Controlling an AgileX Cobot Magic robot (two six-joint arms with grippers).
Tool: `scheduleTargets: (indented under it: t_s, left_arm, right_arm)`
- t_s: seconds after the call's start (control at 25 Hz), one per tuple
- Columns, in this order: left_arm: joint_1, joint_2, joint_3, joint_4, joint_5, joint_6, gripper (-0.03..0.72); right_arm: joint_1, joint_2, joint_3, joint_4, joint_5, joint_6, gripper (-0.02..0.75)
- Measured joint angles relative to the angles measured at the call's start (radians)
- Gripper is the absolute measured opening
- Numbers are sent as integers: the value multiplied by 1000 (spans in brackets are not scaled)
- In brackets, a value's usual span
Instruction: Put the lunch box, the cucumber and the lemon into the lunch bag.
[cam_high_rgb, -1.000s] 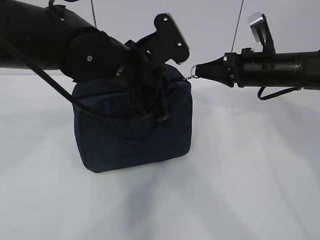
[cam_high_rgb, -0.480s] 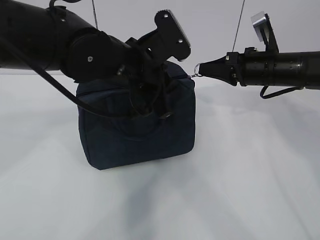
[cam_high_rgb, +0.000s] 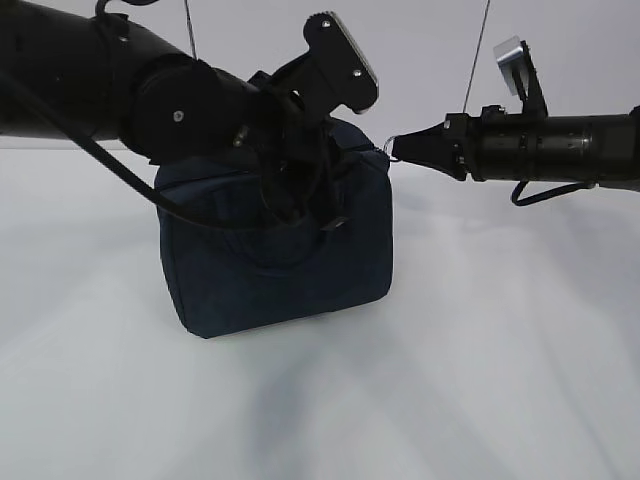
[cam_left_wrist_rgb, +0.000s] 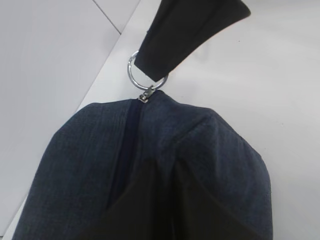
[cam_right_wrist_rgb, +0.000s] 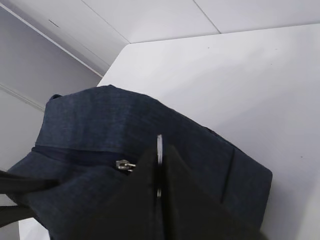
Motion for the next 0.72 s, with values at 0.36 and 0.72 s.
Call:
scheduleTargets:
  t_s: [0.36, 0.72]
  left_arm:
    - [2, 0, 0, -4, -10, 0, 29]
    - [2, 0, 3, -5, -46, 0, 29]
  right_arm:
    - [39, 44, -49, 6, -7, 0, 20]
    - [43, 74, -56, 14, -12, 0, 20]
